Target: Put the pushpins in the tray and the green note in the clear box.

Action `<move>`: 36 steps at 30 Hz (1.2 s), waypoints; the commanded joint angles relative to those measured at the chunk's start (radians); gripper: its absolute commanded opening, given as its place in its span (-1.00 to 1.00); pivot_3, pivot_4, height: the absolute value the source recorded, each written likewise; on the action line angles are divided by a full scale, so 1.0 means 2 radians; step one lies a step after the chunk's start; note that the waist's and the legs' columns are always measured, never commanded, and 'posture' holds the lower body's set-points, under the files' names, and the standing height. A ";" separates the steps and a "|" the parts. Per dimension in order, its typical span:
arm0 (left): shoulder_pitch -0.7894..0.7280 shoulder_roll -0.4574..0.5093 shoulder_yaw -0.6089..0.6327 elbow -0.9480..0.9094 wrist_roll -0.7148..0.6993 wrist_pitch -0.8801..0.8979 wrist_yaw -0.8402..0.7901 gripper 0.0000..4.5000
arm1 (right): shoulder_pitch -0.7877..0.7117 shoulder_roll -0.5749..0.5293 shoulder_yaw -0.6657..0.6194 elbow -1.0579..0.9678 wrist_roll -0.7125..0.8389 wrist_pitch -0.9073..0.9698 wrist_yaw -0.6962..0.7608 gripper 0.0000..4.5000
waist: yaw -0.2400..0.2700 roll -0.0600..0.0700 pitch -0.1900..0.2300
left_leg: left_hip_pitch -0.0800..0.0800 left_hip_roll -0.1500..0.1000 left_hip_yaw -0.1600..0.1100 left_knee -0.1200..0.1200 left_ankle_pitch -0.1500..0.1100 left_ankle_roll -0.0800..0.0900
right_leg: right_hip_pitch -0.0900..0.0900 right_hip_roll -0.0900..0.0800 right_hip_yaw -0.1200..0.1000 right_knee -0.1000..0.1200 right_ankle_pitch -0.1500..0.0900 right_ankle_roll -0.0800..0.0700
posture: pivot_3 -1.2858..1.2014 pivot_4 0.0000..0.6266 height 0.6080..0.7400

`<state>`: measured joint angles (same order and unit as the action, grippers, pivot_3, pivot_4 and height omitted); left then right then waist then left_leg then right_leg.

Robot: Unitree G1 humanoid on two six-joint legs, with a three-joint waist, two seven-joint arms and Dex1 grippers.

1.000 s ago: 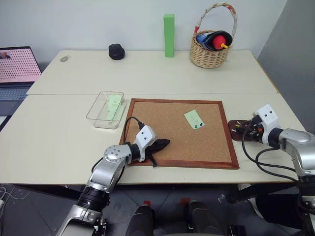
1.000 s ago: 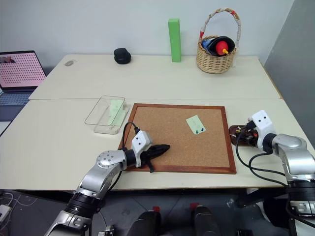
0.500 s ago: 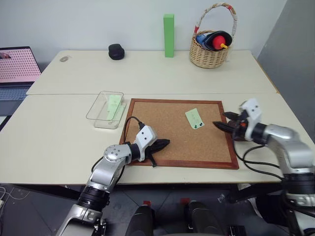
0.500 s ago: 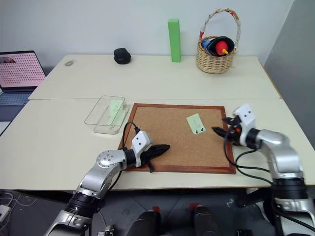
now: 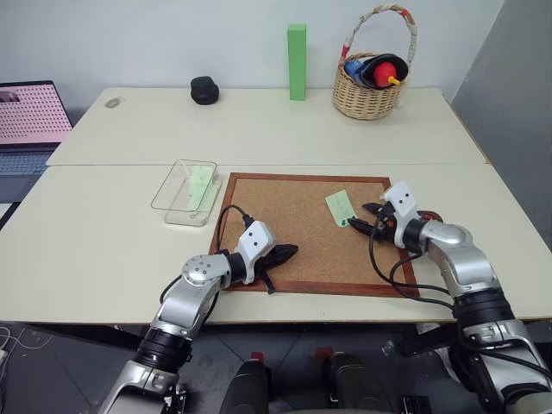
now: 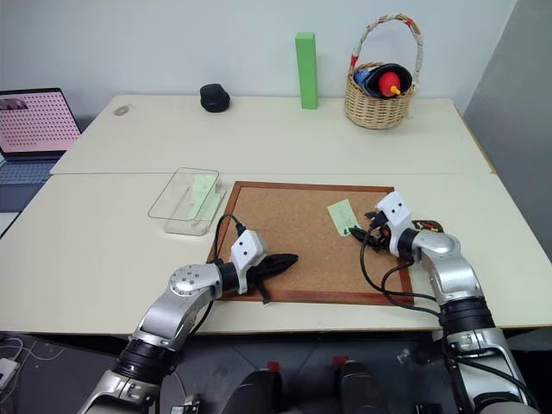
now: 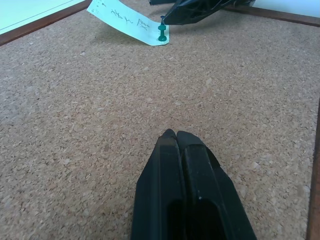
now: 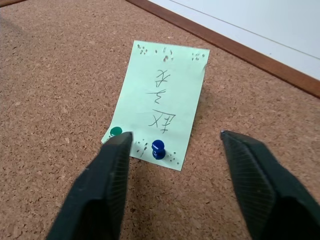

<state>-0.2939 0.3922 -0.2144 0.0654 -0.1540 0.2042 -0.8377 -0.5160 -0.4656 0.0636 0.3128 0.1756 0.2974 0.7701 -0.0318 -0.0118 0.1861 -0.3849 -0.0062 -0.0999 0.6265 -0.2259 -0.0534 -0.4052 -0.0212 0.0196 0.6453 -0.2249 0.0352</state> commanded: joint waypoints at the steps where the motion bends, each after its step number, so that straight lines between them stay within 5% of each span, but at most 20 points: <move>1: 0.013 0.005 -0.008 0.009 0.009 0.019 0.002 -1.00 | -0.013 -0.001 0.001 -0.005 -0.004 -0.011 0.007 -0.14 | 0.000 0.000 0.000 | 0.000 0.000 0.000 0.000 0.000 0.000 | 0.000 0.000 0.000 0.000 0.000 0.000 | 0.03 -0.52 1.00; 11: 0.017 0.007 -0.006 0.004 0.010 0.022 0.002 -1.00 | -0.004 -0.009 0.004 -0.017 -0.005 -0.005 0.029 -0.97 | 0.000 0.000 0.000 | 0.000 0.000 0.000 0.000 0.000 0.000 | 0.000 0.000 0.000 0.000 0.000 0.000 | 0.03 -0.52 1.00; 36: 0.017 0.008 -0.015 0.005 0.017 0.023 0.001 -1.00 | 0.021 -0.045 -0.061 -0.099 0.059 0.035 0.044 -0.97 | 0.000 0.000 0.000 | 0.000 0.000 0.000 -0.001 0.000 0.000 | 0.000 0.000 0.000 0.000 0.000 0.000 | 0.03 -0.52 1.00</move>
<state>-0.2847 0.3966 -0.2121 0.0457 -0.1521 0.2219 -0.8365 -0.4867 -0.5254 0.0062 0.1727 0.2578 0.3362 0.8647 -0.0321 -0.0119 0.1861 -0.3849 -0.0061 -0.1000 0.6253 -0.2260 -0.0534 -0.4057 -0.0211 0.0195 0.6451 -0.2251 0.0351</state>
